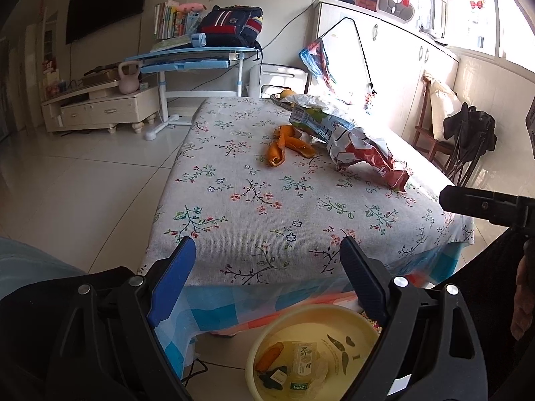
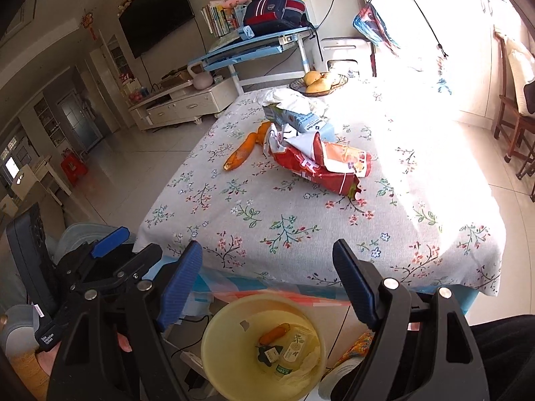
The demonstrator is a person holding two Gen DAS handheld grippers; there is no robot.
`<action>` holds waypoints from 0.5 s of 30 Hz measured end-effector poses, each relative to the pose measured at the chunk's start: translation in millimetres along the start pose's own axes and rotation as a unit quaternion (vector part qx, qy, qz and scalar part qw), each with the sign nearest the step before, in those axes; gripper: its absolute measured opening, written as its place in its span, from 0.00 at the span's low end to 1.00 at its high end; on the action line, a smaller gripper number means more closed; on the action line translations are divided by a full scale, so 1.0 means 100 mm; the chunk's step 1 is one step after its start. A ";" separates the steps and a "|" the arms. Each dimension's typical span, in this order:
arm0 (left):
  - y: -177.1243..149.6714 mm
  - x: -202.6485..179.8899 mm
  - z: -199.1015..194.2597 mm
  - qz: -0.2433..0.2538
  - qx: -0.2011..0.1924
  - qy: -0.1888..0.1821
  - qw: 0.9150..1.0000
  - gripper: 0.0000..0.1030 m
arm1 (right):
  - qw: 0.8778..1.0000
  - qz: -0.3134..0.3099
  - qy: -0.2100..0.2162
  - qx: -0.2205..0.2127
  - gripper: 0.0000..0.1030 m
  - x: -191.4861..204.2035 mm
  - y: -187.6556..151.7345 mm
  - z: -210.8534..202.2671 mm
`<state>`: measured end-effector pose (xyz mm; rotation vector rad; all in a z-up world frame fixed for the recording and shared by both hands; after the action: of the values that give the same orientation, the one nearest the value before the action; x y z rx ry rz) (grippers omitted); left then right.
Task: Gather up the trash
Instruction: 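Grasp another orange peel with the left tool while the right tool reaches the red snack bag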
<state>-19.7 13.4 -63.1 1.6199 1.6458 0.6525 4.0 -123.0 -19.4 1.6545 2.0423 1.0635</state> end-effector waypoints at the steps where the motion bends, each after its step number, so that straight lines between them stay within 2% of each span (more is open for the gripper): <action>1: 0.01 0.01 0.01 -0.003 0.000 0.000 1.000 0.82 | 1.000 -0.009 -0.005 0.001 0.75 -0.04 0.07 0.02; 8: 0.15 0.05 0.11 -0.019 0.000 0.000 1.000 0.82 | 0.998 -0.060 -0.027 0.025 0.77 -0.25 0.44 0.38; 15: 0.42 0.02 0.30 -0.001 0.000 0.003 1.000 0.82 | 0.992 -0.110 -0.041 0.053 0.77 -0.30 0.52 0.88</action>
<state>30.0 15.0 -49.2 1.6180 1.6526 0.6566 105.9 -117.0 -49.1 1.4518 2.1998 0.8138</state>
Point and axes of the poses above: each gripper's, at about its wrist camera, not at the fingertips, and z roughly the way its jaws point, x to its left, y to its top, the point moved 9 cm from there along z, roughly the way its jaws point, and after that the axes turned 4 degrees about -z, right-handed, at the moved point
